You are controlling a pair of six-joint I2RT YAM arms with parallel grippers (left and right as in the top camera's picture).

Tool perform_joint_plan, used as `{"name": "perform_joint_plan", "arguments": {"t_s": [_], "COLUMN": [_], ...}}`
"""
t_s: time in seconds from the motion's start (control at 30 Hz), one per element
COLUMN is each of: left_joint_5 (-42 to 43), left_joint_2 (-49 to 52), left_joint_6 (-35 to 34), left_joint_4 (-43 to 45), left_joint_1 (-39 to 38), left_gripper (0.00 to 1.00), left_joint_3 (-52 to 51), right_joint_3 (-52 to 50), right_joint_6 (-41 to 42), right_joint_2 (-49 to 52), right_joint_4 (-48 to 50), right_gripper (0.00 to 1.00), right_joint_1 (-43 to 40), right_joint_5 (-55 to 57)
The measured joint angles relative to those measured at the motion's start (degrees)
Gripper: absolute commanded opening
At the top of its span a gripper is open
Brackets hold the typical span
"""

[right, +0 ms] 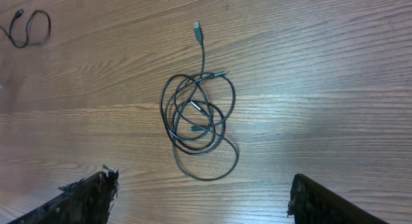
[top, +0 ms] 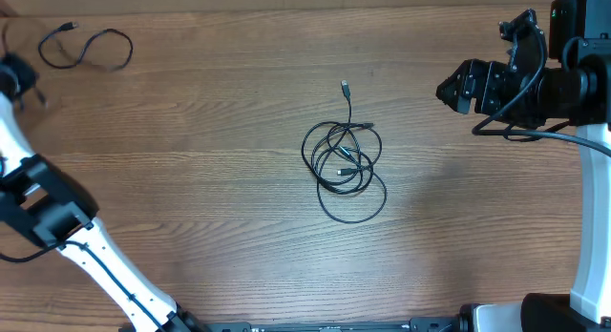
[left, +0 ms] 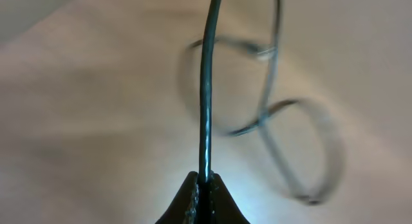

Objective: Untangle cables

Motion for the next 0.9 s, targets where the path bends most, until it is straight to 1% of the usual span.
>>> {"name": "perform_joint_plan", "arguments": {"t_s": [0.1, 0.17, 0.2, 0.23, 0.27, 0.3, 0.33, 0.37, 0.43, 0.5, 0.53, 0.73, 0.83, 0.9], "left_joint_5": [2.21, 2.23, 1.77, 1.09, 0.15, -1.84, -3.32, -4.66, -6.45, -7.30, -7.54, -6.95, -3.30, 0.98], "left_joint_2": [-0.02, 0.00, 0.02, 0.02, 0.02, 0.02, 0.11, 0.24, 0.72, 1.49, 1.88, 2.69, 2.69, 2.71], "left_joint_6": [-8.35, -12.20, -13.68, -14.93, -15.87, -17.33, -18.03, -18.27, -19.28, -19.54, -19.50, -17.14, -16.28, -16.13], "left_joint_4": [1.07, 1.14, 1.16, 1.22, 1.38, 1.55, 1.70, 2.03, 2.51, 2.43, 2.34, 0.92, 0.66, 0.46], "left_joint_1": [-3.02, -4.81, -5.70, -6.56, -7.37, -8.70, -9.42, -9.92, -10.58, -10.71, -10.67, -9.75, -9.05, -8.48], "left_gripper": [0.04, 0.05, 0.06, 0.11, 0.29, 0.31, 0.37, 0.49, 0.76, 0.98, 1.00, 1.00, 1.00, 1.00], "left_joint_3": [1.07, 0.94, 0.81, 0.81, 0.81, 0.81, 0.81, 0.81, 0.81, 0.81, 0.79, 0.76, 0.83, 1.29], "right_joint_3": [0.00, 0.00, 0.00, 0.00, 0.00, 0.00, 0.00, 0.00, 0.00, 0.00, 0.00, 0.00, 0.00, 0.00], "right_joint_6": [0.00, 0.02, 0.02, 0.00, 0.02, 0.02, 0.00, 0.02, 0.02, 0.02, 0.04, 0.02, 0.04, 0.04], "right_joint_2": [0.00, 0.00, 0.00, 0.00, 0.00, 0.00, 0.00, 0.00, 0.00, 0.00, 0.00, 0.00, 0.00, 0.00], "right_joint_4": [0.00, -0.02, -0.02, -0.09, -0.17, -0.33, -0.50, -0.87, -1.46, -1.53, -1.60, -1.53, -1.53, -1.55], "right_gripper": [0.86, 0.86, 0.86, 0.86, 0.86, 0.86, 0.86, 0.86, 0.86, 0.86, 0.86, 0.86, 0.86, 0.86], "right_joint_1": [0.00, 0.00, 0.00, 0.00, 0.00, 0.00, 0.00, 0.00, 0.00, 0.00, 0.00, 0.00, 0.00, -0.02], "right_joint_5": [-0.02, 0.00, 0.00, 0.00, 0.00, -0.02, -0.02, -0.02, 0.00, 0.02, 0.00, 0.00, 0.00, -0.02]}}
